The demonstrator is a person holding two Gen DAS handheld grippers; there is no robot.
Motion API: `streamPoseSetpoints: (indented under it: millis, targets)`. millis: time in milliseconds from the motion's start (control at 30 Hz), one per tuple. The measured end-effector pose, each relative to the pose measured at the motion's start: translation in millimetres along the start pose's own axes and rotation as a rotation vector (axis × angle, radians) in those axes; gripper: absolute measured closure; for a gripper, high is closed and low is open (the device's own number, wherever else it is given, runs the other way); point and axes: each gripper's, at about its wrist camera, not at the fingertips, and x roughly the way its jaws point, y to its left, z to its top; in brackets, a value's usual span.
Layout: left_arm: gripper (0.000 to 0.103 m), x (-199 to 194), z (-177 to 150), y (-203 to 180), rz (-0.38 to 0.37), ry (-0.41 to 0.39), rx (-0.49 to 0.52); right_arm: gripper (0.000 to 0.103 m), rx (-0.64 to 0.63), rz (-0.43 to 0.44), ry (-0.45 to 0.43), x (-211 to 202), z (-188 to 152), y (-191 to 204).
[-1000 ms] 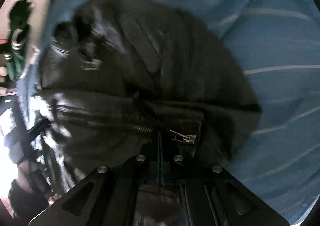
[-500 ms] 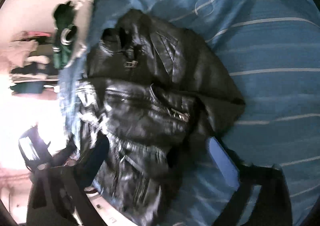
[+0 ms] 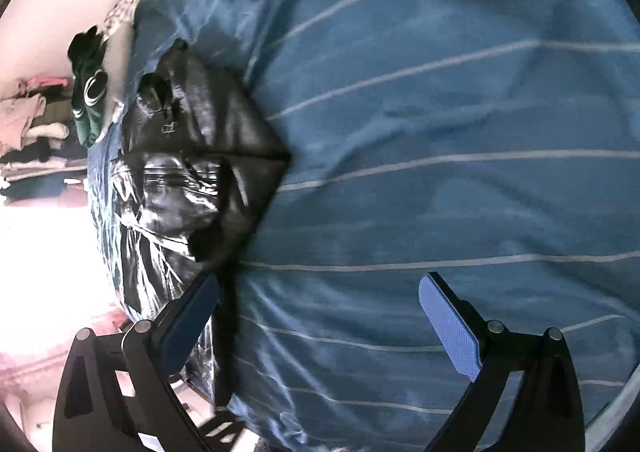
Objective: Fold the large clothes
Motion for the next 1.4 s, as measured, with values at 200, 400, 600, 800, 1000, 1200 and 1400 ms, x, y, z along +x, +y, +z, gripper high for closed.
streamPoseSetpoints:
  millis: [200,400,600,800,1000,1200,1400]
  targets:
    - [0.0,50,21,-16,0.152,0.06,-0.021,0.002,0.041,0.042,0.025,16,8,-9]
    - [0.0,68,36,15,0.19,0.079,-0.184,0.002,0.118,0.246,0.05,52,18,-2]
    - [0.016,59,37,64,0.071,0.043,-0.338,0.002,0.157,0.481,0.096,117,23,28]
    - [0.084,43,38,93,-0.13,-0.022,-0.333,0.002,0.203,0.579,0.082,146,34,70]
    - [0.088,41,35,124,-0.228,-0.065,-0.354,0.083,0.174,0.487,0.019,129,36,111]
    - [0.088,46,29,171,-0.338,-0.089,-0.392,0.085,0.03,0.421,-0.058,78,32,200]
    - [0.082,87,28,244,-0.478,-0.054,-0.46,0.085,-0.107,0.293,-0.071,70,41,335]
